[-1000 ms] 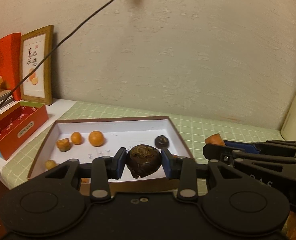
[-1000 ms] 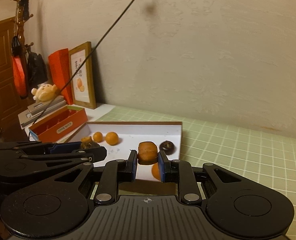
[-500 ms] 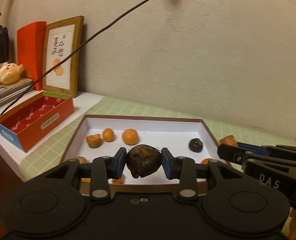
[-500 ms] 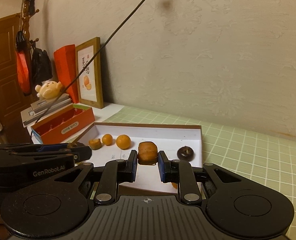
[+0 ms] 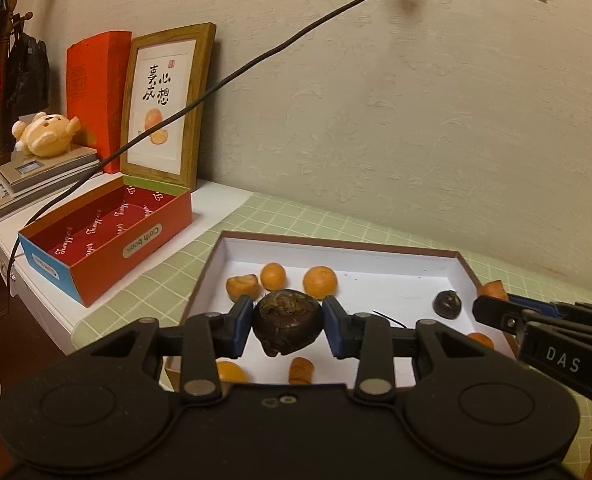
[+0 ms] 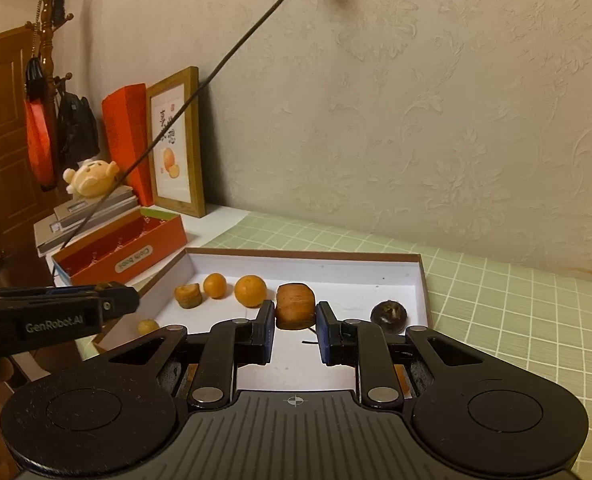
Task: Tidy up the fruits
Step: 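Carry the kumquat and date over the white box with both tools, then open the right tool to drop the kumquat while the left tool drops the date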
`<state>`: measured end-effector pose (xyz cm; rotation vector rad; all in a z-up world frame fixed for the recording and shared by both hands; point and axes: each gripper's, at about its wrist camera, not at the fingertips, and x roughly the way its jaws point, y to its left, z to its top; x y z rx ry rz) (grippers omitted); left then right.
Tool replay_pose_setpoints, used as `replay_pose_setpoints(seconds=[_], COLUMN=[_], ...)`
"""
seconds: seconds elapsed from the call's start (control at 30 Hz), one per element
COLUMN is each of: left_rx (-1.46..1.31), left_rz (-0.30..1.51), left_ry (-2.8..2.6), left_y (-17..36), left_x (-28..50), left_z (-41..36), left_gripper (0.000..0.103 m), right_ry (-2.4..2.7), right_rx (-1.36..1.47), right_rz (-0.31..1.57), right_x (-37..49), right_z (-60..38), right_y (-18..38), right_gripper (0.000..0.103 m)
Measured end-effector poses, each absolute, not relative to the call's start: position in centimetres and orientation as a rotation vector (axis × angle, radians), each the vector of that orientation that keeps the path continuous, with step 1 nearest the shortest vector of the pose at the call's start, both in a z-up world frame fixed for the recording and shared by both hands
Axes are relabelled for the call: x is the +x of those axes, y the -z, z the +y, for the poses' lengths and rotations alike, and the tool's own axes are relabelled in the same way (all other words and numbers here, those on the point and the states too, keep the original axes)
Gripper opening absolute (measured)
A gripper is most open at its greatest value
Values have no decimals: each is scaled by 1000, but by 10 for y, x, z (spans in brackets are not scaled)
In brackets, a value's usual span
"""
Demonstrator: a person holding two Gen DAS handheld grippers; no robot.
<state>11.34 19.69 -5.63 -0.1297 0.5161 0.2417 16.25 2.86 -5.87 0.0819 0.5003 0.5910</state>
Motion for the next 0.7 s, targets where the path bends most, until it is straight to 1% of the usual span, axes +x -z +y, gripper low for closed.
replay_pose_setpoints(seconds=[0.4, 0.7], left_rx=[-123, -114], left_rz=[553, 586], left_ry=[-260, -268], left_y=[69, 79], left_x=[131, 166], left_z=[213, 219], left_gripper=[29, 29], right_ry=[-538, -459], right_rx=[95, 50], right_rz=[525, 577], right_x=[189, 214], right_z=[36, 48], right_y=[68, 88], right_gripper=[22, 22])
